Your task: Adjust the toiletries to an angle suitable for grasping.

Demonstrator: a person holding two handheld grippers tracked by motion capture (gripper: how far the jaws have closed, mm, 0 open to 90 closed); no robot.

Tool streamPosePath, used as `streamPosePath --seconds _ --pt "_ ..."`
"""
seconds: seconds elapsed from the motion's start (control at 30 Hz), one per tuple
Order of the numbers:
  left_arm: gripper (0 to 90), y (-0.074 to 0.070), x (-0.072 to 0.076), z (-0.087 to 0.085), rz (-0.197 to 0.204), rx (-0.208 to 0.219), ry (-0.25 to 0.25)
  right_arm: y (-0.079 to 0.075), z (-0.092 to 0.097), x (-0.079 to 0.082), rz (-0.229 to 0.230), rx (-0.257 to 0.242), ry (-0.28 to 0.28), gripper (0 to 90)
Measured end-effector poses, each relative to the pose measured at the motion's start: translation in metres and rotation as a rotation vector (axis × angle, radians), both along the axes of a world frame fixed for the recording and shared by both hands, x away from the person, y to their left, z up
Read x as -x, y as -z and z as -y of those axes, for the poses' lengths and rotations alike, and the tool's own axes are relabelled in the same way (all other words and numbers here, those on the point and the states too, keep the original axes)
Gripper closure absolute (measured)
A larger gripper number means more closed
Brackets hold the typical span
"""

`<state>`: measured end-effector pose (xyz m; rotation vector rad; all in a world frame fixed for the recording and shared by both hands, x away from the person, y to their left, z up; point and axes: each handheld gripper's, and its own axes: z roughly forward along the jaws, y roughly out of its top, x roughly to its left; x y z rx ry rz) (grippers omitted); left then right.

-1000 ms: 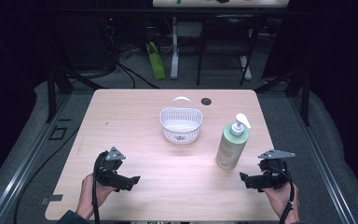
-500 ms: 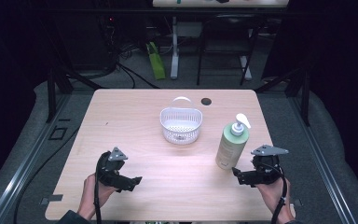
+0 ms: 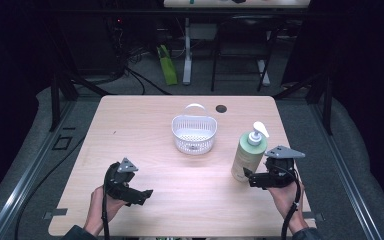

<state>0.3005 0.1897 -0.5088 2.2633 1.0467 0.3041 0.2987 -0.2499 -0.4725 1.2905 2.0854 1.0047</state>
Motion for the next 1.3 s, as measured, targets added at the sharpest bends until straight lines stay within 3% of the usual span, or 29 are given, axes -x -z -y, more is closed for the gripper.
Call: streamPosePath --seconds 0.23,0.43,0.67,0.97,1.3 --pt "0.8 0.001 0.0 0.001 -0.006 -0.007 0.011 -0.005 -0.006 -0.011 0.077 -0.007 0.051 9.3" --pt "0.7 0.001 0.0 0.001 -0.006 -0.006 0.009 -0.008 -0.011 -0.017 0.126 -0.023 0.059 11.9" --pt "0.7 0.001 0.0 0.001 -0.003 -0.007 0.008 -0.009 -0.016 -0.019 0.138 -0.003 0.069 11.9" --pt "0.8 0.001 0.0 0.001 -0.005 -0.009 0.007 -0.008 -0.011 -0.021 0.14 -0.009 0.014 12.3" --pt "0.8 0.001 0.0 0.0 -0.006 -0.01 0.002 -0.006 -0.017 -0.025 0.15 -0.032 -0.109 12.3"
